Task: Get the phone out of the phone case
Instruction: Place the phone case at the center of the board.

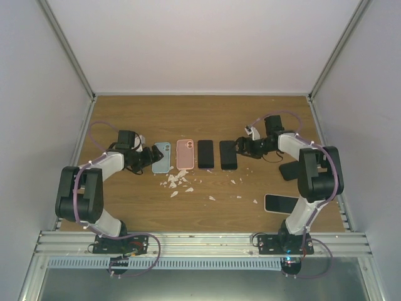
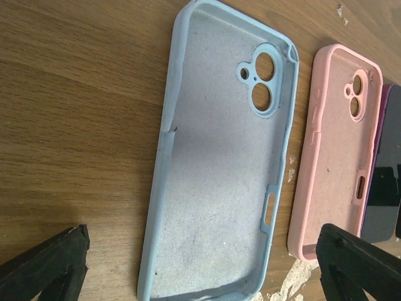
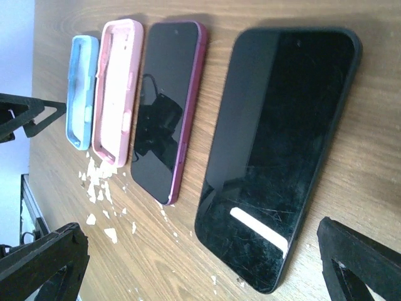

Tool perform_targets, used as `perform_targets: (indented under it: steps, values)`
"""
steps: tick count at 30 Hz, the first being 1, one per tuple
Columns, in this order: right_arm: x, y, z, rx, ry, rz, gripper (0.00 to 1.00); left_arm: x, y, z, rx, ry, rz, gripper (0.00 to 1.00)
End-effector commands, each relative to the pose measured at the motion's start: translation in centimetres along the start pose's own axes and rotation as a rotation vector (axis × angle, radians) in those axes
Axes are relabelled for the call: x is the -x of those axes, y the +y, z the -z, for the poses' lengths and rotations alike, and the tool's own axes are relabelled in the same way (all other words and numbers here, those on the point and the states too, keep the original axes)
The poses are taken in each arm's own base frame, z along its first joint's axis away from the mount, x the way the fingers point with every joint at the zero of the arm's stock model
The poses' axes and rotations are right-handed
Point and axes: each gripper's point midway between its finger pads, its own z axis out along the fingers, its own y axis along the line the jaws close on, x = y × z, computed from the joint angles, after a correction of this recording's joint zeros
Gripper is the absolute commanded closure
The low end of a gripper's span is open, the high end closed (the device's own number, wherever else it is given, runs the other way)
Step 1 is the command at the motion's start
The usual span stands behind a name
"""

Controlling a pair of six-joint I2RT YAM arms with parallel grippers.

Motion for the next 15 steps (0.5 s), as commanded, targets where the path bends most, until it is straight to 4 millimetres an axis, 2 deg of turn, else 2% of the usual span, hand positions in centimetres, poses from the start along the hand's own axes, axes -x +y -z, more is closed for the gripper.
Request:
perform_targets:
  steps: [1, 6, 15]
  values:
    - [1.9, 2.1, 2.0, 0.021, -0.047, 0.132, 0.0, 1.7, -1.3, 1.5, -0.016, -0.066, -0.06, 0.01]
    - [2.2, 4.3, 3.3, 0.067, -0.047, 0.235, 0.0, 2.1, -1.8, 2.2, -0.035, -0.091, -0.08, 0.01]
    - [1.5, 6.1, 6.7, 0.003, -0.012, 0.43, 0.0, 2.4, -1.7, 2.6, -0.06, -0.108, -0.074, 0.01]
